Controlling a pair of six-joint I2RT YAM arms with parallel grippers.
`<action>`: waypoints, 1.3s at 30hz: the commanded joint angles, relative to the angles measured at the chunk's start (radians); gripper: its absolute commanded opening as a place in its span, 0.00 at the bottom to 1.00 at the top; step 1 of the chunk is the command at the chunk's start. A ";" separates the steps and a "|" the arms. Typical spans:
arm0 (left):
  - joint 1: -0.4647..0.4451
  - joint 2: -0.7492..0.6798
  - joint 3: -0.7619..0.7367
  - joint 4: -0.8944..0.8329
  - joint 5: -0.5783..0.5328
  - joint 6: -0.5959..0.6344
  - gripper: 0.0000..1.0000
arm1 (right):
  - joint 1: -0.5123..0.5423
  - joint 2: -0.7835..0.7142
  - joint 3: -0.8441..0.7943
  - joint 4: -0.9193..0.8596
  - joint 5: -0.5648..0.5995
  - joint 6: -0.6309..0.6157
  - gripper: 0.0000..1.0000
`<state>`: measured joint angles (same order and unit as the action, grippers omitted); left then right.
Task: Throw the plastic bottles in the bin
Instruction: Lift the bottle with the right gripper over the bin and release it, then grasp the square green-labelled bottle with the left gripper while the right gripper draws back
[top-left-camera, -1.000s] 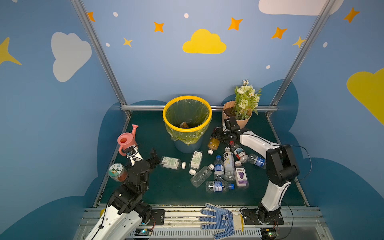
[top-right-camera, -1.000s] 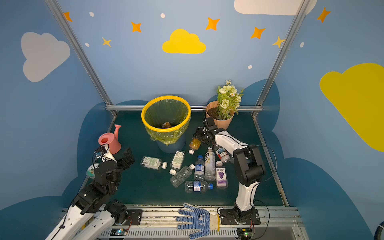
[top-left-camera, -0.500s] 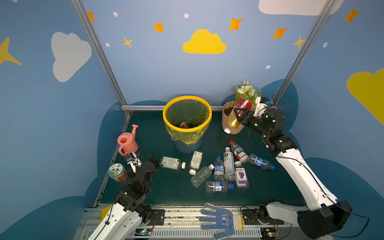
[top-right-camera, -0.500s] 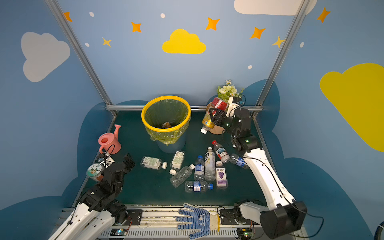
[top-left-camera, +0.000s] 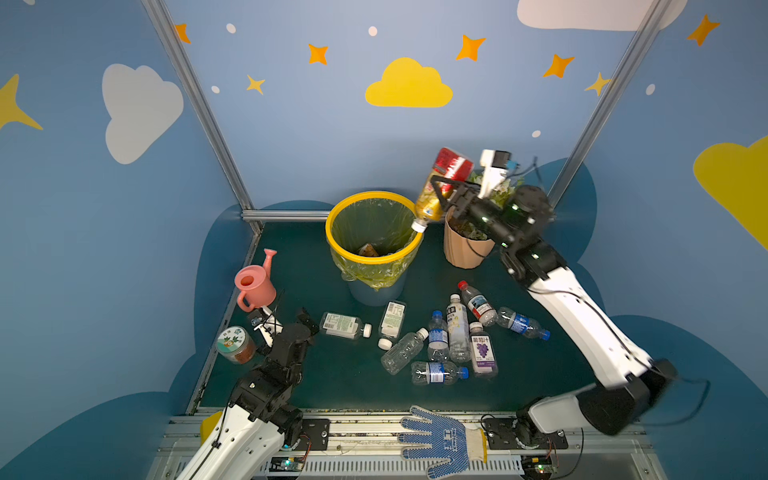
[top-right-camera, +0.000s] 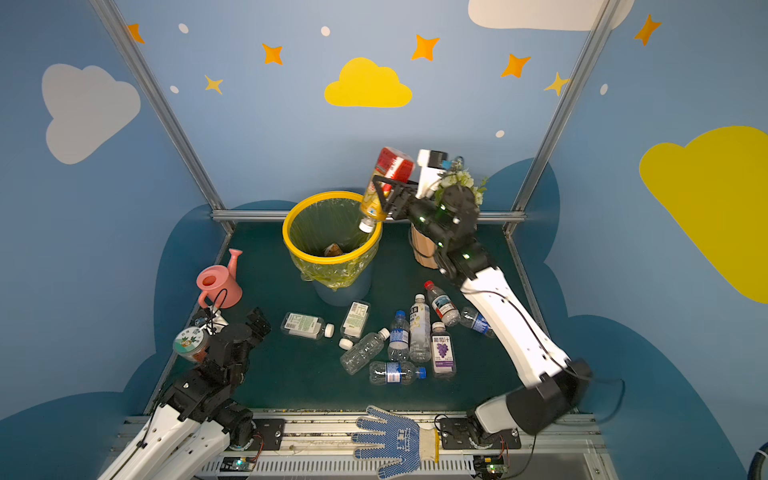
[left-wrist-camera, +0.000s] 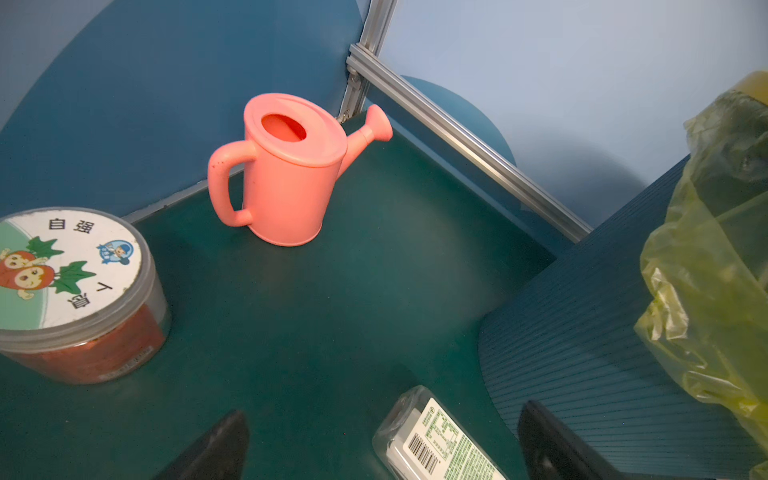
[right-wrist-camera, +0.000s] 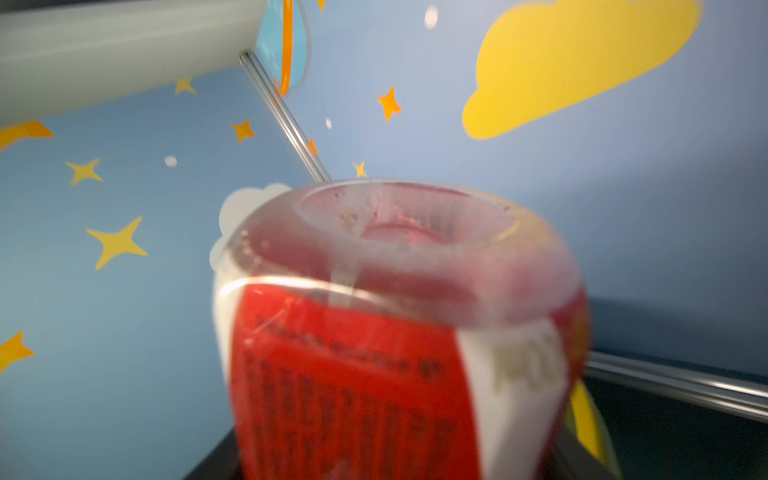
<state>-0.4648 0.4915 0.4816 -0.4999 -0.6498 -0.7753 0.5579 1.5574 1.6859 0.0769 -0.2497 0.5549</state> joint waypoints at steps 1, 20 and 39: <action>0.003 0.018 0.011 -0.021 0.016 -0.030 1.00 | 0.025 0.205 0.204 -0.256 -0.114 -0.079 0.80; -0.009 0.031 0.023 -0.104 0.105 -0.375 1.00 | -0.119 -0.406 -0.357 -0.215 0.199 -0.234 0.97; 0.060 0.338 -0.030 0.132 0.331 -0.523 1.00 | -0.305 -0.547 -0.884 -0.256 0.217 -0.063 0.97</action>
<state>-0.4366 0.7918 0.4141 -0.3874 -0.3752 -1.2823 0.2634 1.0252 0.8295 -0.1814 -0.0303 0.4644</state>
